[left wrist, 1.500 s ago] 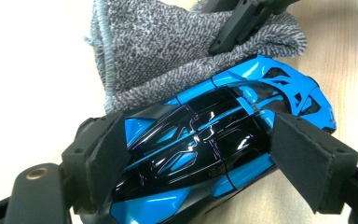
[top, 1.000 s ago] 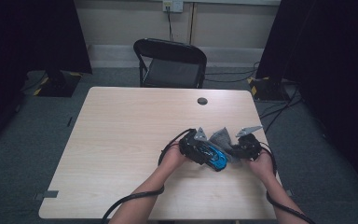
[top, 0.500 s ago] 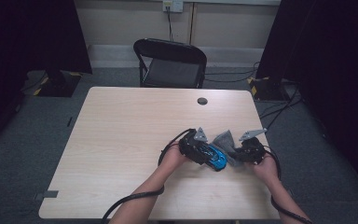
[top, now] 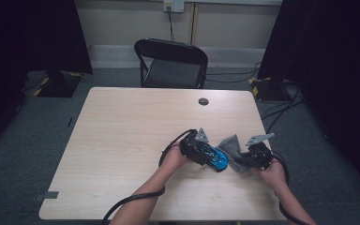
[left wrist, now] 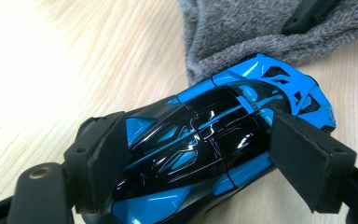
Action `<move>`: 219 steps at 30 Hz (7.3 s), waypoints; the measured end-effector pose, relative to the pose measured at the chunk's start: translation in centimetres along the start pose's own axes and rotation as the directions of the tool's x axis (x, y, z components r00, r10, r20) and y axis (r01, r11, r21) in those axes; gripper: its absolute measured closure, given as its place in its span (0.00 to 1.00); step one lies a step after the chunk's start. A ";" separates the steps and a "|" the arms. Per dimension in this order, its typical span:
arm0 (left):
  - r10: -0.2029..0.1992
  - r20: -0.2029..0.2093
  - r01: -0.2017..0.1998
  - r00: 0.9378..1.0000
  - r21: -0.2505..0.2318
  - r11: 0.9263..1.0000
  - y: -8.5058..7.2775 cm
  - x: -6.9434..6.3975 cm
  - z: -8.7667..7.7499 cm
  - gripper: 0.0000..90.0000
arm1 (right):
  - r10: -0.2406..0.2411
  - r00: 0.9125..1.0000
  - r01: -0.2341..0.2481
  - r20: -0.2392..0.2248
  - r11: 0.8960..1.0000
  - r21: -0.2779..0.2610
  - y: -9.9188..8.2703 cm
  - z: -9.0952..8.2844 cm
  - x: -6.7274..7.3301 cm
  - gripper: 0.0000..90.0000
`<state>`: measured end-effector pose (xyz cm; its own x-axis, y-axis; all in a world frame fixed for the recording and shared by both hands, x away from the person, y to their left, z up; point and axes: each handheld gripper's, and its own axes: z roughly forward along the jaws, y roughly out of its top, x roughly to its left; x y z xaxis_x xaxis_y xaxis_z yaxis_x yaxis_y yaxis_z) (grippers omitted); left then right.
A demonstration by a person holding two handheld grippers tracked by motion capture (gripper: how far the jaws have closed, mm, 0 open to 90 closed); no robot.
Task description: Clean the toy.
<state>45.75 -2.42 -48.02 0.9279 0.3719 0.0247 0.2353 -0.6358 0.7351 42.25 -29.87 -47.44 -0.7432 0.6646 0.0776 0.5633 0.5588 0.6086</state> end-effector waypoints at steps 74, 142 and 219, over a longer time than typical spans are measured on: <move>-0.020 -0.015 0.020 1.000 -0.026 0.999 -0.2 -0.4 0.1 0.21 | -0.056 0.998 0.055 -0.005 0.998 -0.043 11.1 6.9 -1.7 0.82; -0.012 -0.013 0.011 1.000 -0.028 1.000 -0.3 -0.1 0.0 0.21 | -0.087 0.995 0.087 -0.037 0.996 -0.020 7.1 6.1 -1.2 0.82; -0.013 -0.014 0.013 1.000 -0.009 1.000 0.0 -0.4 0.1 0.21 | -0.048 0.997 0.046 -0.067 0.998 -0.032 -1.4 -0.6 -0.7 0.82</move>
<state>45.43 -2.60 -48.12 0.9206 0.3897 0.0247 0.2446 -0.6246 0.7416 41.77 -31.43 -47.86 -0.7917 0.6026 0.1008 0.5170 0.5728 0.6361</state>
